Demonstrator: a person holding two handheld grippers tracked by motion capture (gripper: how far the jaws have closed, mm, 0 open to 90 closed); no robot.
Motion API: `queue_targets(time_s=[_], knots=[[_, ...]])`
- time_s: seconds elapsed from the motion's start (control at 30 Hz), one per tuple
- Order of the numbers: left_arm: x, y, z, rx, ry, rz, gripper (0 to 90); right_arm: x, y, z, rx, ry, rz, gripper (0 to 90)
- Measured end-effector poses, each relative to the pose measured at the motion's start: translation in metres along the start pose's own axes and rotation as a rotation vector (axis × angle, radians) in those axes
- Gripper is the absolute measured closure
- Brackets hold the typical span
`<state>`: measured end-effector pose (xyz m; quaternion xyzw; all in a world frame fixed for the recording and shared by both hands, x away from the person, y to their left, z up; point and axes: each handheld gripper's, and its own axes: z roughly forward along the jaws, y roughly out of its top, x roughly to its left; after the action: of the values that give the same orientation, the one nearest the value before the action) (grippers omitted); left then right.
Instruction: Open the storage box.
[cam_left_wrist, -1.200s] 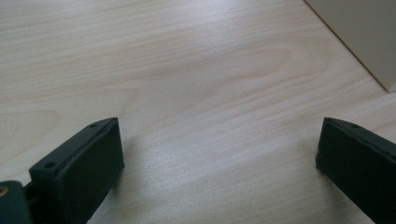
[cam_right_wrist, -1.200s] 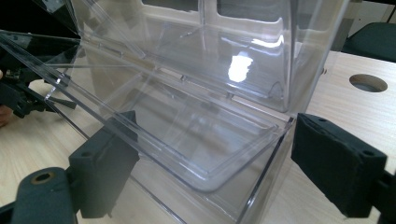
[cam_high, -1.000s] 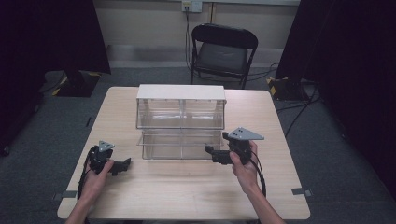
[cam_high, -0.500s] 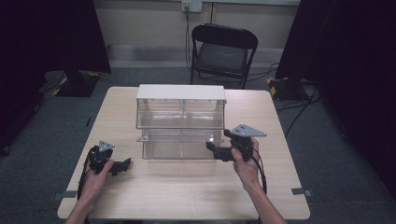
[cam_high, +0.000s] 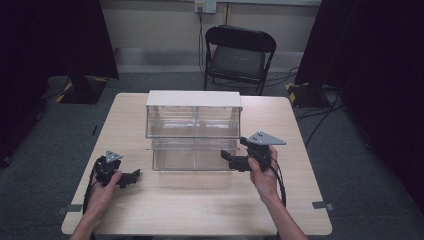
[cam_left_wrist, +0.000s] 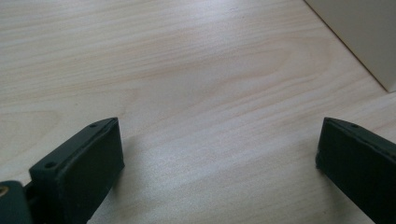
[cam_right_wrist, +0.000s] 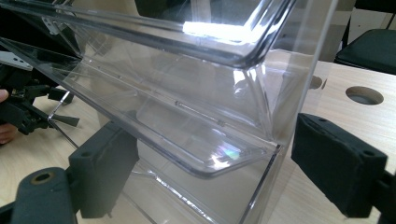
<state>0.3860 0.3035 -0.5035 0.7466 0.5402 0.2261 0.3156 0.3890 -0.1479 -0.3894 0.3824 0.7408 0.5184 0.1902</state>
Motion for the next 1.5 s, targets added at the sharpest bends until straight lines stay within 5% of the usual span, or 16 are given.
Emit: queue_targets(time_s=[1.5], knots=[[0.0,0.0,0.0,0.0,0.0,0.0,0.2,-0.001,0.011,0.002,-0.037,0.012,-0.003,13.9]])
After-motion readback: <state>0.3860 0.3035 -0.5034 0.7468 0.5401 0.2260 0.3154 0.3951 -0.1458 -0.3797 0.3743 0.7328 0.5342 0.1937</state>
